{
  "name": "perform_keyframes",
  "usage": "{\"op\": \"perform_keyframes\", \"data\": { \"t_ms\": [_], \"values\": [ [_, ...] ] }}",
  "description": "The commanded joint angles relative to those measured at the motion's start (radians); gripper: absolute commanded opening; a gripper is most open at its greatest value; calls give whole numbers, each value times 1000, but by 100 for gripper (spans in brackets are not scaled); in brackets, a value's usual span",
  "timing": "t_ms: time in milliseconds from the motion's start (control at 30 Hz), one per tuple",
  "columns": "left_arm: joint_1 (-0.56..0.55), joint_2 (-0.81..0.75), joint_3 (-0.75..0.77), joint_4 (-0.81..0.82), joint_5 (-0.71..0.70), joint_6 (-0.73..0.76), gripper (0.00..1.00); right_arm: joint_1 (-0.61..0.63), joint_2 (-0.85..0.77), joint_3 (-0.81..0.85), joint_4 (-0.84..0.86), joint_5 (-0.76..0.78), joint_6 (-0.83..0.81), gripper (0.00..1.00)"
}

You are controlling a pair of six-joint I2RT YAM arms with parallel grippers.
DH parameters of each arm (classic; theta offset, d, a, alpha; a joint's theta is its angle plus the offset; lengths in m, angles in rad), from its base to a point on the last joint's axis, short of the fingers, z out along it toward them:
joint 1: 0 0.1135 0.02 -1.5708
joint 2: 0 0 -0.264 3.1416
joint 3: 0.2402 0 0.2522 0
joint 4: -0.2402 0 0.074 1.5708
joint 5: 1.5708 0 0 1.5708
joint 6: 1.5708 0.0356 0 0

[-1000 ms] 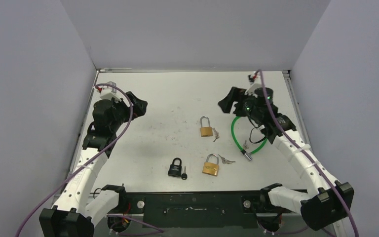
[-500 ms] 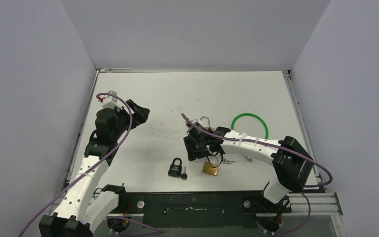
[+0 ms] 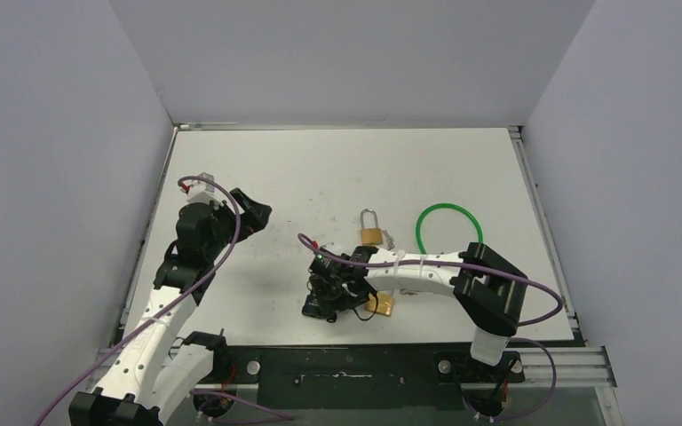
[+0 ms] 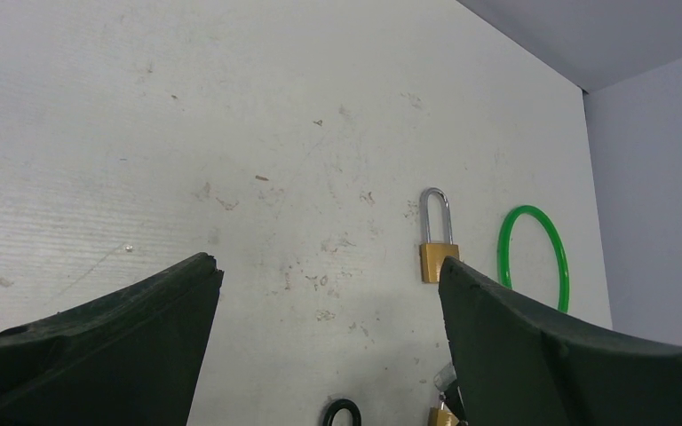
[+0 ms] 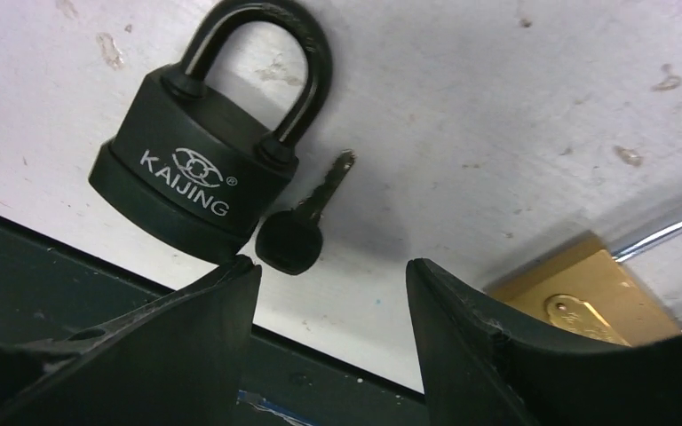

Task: Unlock with the key

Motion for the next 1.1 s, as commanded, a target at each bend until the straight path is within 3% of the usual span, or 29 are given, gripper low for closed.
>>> {"op": "perform_keyframes", "data": {
  "t_ms": [0,500,633,900,1067],
  "values": [
    [-8,-29,-4,-3,-25,-4,90,38,29,67,-55,75,55,62],
    [-8,-67,-13,-34,-70,-16,90,111,128,149,-78,198,65,66],
    [-8,-72,-12,-38,-78,-16,90,111,127,140,-74,214,74,57],
    [-9,-75,-17,-45,-81,-15,90,107,108,110,-79,198,78,28],
    [-7,-76,-23,-46,-63,-33,90,94,56,72,-38,216,59,23]
  ]
}}
